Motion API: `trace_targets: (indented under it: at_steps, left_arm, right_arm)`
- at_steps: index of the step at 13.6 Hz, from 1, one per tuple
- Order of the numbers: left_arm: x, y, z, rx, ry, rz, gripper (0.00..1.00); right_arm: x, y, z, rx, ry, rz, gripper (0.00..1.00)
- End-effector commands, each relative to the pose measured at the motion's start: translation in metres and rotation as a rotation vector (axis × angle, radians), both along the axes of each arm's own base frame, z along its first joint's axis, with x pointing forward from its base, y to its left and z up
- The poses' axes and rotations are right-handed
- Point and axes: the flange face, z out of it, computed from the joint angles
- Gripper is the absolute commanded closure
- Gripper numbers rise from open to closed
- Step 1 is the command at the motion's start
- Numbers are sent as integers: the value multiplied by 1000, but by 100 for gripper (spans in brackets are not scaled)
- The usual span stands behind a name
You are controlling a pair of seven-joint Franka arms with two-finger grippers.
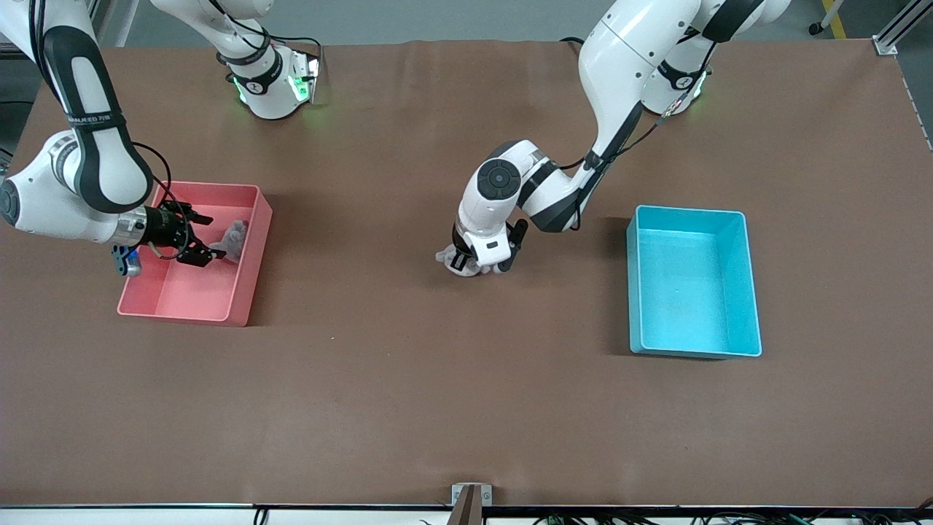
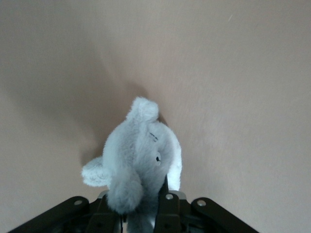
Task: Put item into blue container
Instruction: 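Carry the plush to the blue box while the right gripper reaches the pink box, then release the plush into the blue box while the right gripper grasps the second plush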
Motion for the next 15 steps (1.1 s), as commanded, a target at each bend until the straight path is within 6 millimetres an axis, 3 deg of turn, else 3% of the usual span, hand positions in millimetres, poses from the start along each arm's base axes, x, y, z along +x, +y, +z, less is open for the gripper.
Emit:
trace_targets:
  at_steps: [1, 6, 8, 9, 11, 13, 15]
  left_arm:
    - [20, 32, 53, 108, -37, -85, 100]
    - [77, 149, 162, 196, -22, -347, 100]
    - [89, 189, 182, 214, 6, -441, 100]
    - [98, 221, 190, 224, 35, -491, 100]
    - [109, 274, 197, 213, 105, -591, 100]
    - [117, 325, 190, 196, 178, -646, 100]
    - [111, 356, 156, 179, 266, -666, 100]
  right_arm:
    - [-5, 2, -11, 22, -5, -8, 0]
    - [-7, 5, -37, 44, 17, -31, 0]
    - [-10, 5, -45, 50, 30, -21, 0]
    - [-10, 6, -47, 50, 33, -18, 1]
    - [-12, 9, -52, 57, 50, -11, 4]
    - [-12, 17, -57, 62, 53, 24, 15]
    - [-13, 17, -57, 76, 46, 57, 38]
